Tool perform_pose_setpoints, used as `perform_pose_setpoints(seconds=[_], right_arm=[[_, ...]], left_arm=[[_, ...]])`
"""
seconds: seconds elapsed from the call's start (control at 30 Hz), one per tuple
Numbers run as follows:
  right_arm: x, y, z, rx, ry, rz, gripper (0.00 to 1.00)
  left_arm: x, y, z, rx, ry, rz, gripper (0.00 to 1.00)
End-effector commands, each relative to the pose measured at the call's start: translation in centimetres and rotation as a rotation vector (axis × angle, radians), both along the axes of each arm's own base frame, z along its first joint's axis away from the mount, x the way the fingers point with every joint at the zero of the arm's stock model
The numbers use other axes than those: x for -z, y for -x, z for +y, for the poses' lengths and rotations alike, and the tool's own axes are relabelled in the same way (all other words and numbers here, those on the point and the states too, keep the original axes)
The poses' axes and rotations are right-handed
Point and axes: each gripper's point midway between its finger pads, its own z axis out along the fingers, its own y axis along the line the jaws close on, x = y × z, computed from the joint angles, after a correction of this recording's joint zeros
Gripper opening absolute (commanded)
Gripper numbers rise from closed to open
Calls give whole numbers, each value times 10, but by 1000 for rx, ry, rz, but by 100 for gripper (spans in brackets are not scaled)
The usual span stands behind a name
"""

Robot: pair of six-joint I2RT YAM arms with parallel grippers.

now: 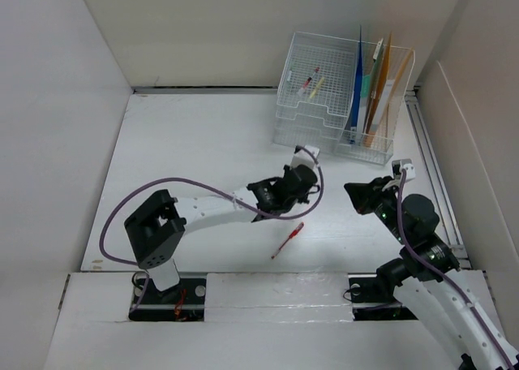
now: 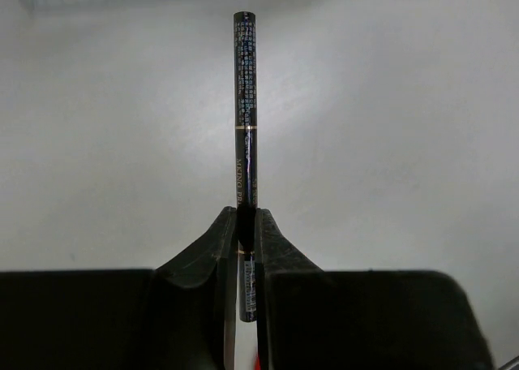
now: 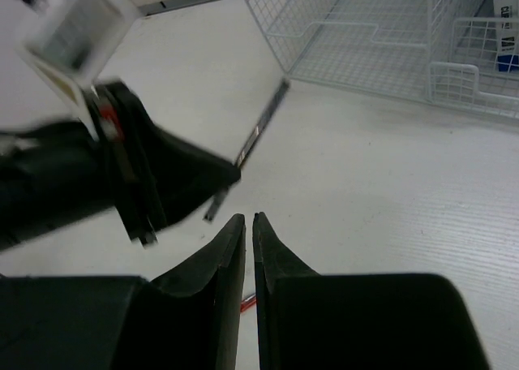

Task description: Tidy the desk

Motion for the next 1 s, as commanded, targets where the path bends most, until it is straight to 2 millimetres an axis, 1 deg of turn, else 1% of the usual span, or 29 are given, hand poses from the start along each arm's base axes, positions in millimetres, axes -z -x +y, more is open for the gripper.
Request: perform_pose_setpoints(seconds=[0.0,0.03,0.07,0.1,0.13,0.17,0.2,0.23,0.27,0.3,0.33,0.37,0.4,0.43,0.47,0.5,0.53,0.57,0.6,0.63,0.67,0.7,0.73,0.77,0.8,0.87,0.9,0.97], right_arm=[[-15,-2,5,-18,-27,-47,14],[-13,-3,5,-17,-27,-44,14],[-12,-3,5,-17,-25,-41,14],[-13,-2,5,-15,-28,-43,14],[-13,-2,5,-15,-25,-45,14],[-13,-2,4,-14,-26,-46,14],[-13,-2,4,-11,-26,-46,14],[-12,-2,4,-11,-24,-44,14],[-11,-2,3,-8,-20,-46,14],[-10,-3,4,-8,-17,-40,14],[-9,-4,4,-8,-14,-37,14],[-9,-4,5,-13,-12,-36,14],[-8,-4,5,-14,-13,-34,14],[-9,-4,6,-19,-17,-35,14],[-8,-4,7,-23,-16,-34,14],[-9,-4,7,-25,-18,-35,14],[-8,-5,8,-26,-16,-33,14],[-9,-5,8,-28,-16,-33,14],[-10,-5,8,-27,-11,-33,14],[-10,-5,8,-27,-10,-32,14],[-10,-4,7,-24,-7,-30,14],[-9,-4,7,-24,-7,-29,14],[-11,-3,6,-22,-6,-32,14],[-11,-3,5,-19,-6,-32,14],[-11,-2,5,-20,-4,-35,14],[-12,-2,5,-19,-6,-32,14],[-11,-2,5,-21,-4,-32,14],[-13,-2,6,-27,-11,-33,14]], left_arm=[[-101,-47,-22,-36,147,-182,0],[-105,-58,-25,-34,127,-203,0],[-136,-71,-32,-48,175,-243,0],[-155,-90,-37,-51,203,-265,0],[-146,-99,-32,-66,180,-261,0],[-174,-111,-36,-67,232,-294,0],[-176,-121,-40,-62,241,-295,0],[-185,-139,-34,-86,252,-311,0],[-216,-149,-37,-71,302,-350,0],[-209,-165,-42,-80,291,-345,0],[-211,-182,-34,-110,280,-346,0],[-251,-194,-35,-122,339,-410,0],[-234,-208,-39,-133,301,-397,0],[-237,-214,-42,-140,294,-410,0],[-268,-226,-37,-168,337,-467,0],[-253,-244,-39,-177,305,-474,0],[-259,-252,-37,-188,315,-491,0],[-282,-264,-28,-208,357,-534,0],[-269,-277,-29,-216,356,-526,0],[-278,-285,-24,-227,385,-553,0],[-274,-292,-22,-226,397,-559,0],[-270,-304,-13,-243,400,-564,0],[-269,-309,-10,-246,408,-576,0],[-268,-311,-11,-242,408,-581,0],[-258,-321,-6,-254,389,-582,0],[-262,-328,-1,-261,374,-620,1],[-257,-330,-3,-253,363,-623,1],[-261,-332,-3,-250,363,-654,3]])
